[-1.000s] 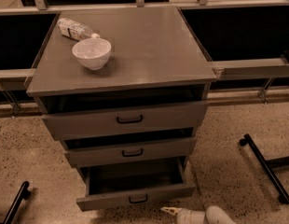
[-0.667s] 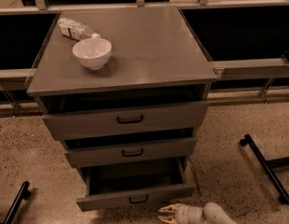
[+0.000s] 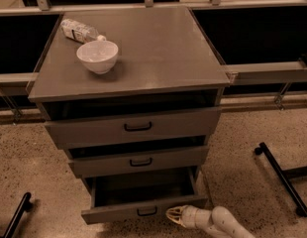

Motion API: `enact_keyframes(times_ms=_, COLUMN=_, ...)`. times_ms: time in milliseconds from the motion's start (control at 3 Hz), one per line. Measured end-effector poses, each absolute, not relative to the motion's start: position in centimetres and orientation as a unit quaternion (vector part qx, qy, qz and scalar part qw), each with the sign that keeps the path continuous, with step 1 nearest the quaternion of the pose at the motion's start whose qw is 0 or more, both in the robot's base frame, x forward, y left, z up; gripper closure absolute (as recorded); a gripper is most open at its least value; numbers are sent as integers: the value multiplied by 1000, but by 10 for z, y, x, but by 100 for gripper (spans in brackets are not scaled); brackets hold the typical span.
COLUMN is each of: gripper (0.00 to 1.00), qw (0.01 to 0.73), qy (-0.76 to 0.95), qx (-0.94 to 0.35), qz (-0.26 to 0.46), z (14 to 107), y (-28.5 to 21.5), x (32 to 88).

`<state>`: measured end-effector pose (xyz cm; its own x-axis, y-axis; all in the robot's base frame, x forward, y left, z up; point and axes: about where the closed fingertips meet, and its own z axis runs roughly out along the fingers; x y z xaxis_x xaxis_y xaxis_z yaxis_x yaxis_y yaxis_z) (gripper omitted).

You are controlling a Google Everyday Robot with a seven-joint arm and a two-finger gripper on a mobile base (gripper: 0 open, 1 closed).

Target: Close bottom drawer

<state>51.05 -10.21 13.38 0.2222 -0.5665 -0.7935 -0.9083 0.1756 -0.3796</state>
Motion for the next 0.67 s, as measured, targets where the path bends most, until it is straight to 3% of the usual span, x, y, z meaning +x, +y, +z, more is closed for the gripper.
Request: enact_keyframes(times_ms=667, gripper=58, qw=480, qy=629, qx=-598, qz=127, z=131, y=-102, x=541)
